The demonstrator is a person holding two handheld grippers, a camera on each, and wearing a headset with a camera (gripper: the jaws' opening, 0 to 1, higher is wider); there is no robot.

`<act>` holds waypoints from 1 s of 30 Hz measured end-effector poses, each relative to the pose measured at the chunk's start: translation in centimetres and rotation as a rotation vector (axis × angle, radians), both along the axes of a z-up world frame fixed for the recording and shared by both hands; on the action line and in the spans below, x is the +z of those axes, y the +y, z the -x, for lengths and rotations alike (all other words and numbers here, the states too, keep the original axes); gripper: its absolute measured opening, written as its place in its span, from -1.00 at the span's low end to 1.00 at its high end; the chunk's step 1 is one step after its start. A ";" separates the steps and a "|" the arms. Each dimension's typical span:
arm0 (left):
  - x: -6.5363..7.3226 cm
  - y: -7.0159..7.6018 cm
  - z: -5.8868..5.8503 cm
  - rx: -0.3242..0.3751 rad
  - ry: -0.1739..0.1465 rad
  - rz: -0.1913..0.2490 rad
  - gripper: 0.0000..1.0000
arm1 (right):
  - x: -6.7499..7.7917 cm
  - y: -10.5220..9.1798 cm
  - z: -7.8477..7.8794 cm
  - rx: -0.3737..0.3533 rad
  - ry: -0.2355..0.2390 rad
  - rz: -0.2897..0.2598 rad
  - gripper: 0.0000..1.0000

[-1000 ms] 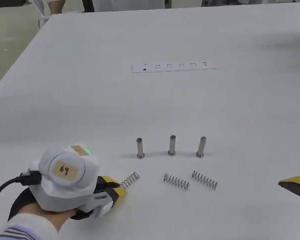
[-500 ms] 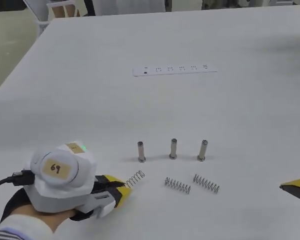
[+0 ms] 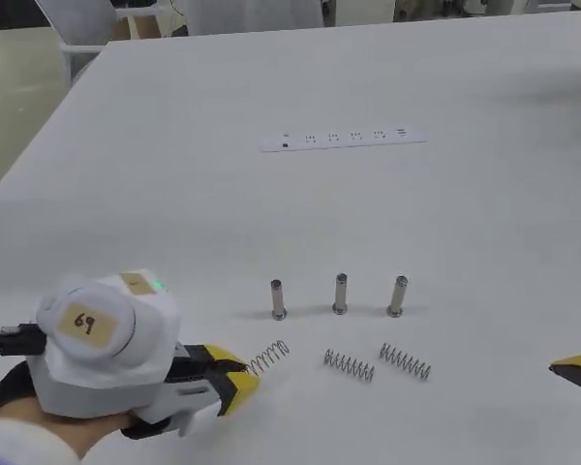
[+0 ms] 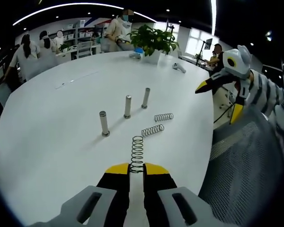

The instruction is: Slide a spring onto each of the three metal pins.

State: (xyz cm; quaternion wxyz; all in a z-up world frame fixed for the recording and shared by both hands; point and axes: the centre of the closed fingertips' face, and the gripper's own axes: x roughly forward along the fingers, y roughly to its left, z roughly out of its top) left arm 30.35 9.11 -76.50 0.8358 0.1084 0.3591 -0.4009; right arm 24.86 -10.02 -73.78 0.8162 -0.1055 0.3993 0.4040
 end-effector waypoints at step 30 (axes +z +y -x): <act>1.8 -0.5 3.4 -0.134 0.042 -0.004 -0.95 | 0.3 0.2 -0.5 0.001 0.000 -0.002 0.90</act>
